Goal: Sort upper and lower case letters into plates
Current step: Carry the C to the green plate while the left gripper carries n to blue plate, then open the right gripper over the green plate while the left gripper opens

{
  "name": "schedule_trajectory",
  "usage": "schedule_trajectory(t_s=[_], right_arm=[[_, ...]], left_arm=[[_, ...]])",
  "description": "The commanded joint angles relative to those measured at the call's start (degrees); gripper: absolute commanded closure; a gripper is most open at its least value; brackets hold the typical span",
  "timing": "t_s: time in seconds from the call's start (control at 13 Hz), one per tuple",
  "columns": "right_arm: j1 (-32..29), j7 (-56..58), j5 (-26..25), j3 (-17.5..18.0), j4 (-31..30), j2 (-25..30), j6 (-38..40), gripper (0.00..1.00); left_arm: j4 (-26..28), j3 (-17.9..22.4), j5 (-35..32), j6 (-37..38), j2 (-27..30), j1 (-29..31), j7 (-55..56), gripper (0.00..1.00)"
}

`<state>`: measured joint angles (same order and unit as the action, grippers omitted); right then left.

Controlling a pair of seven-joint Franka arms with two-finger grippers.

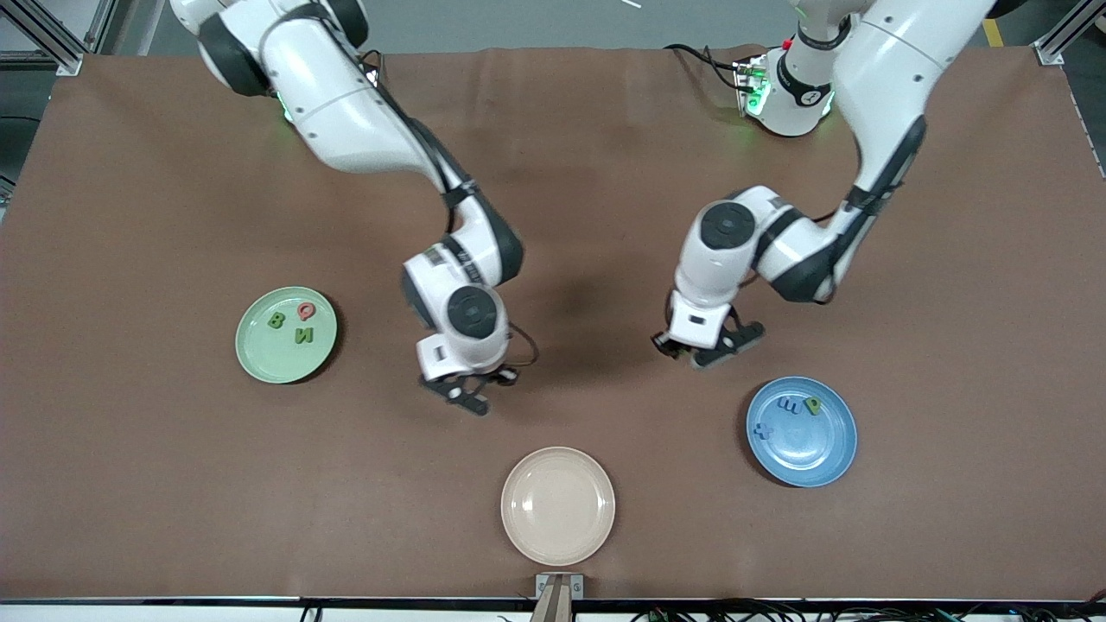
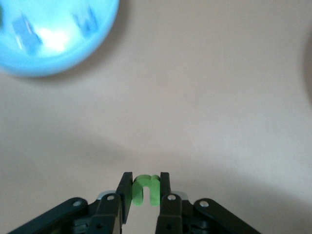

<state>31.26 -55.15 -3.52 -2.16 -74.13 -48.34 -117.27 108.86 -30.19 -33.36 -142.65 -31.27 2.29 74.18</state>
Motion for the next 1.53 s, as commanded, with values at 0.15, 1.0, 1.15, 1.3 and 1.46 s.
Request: schedule_trajectory(t_s=[0.15,1.0,1.15,1.3,1.46], right_arm=[[-15.75,28.71,0.1,1.45,-32.93,24.3,-8.54,1.0],[-32.31,53.21,0.1,1.37,-53.14,28.21,-29.68,0.05],[-32.14,53.04,0.1,1.37,-51.91,28.39,-28.89,0.0],[-32.14,53.04,0.01,1.28,-49.2,28.74,-24.35,0.0],[-32.14,53.13,0.01,1.28,-43.85,30.92,-13.57,0.0]], left_arm=[[-7.52,-0.57,-1.09,1.41,-4.67,9.03,-20.08,1.0],[-17.46,4.0,-0.83,2.11,-10.4,13.54,-44.82,0.0],[-17.81,2.69,-0.39,6.84,-8.82,13.71,-44.91,0.0],[-17.72,0.67,-0.22,11.23,-6.01,14.85,-45.96,0.0],[-17.72,-1.62,1.7,17.99,-2.06,15.9,-47.46,0.0]])
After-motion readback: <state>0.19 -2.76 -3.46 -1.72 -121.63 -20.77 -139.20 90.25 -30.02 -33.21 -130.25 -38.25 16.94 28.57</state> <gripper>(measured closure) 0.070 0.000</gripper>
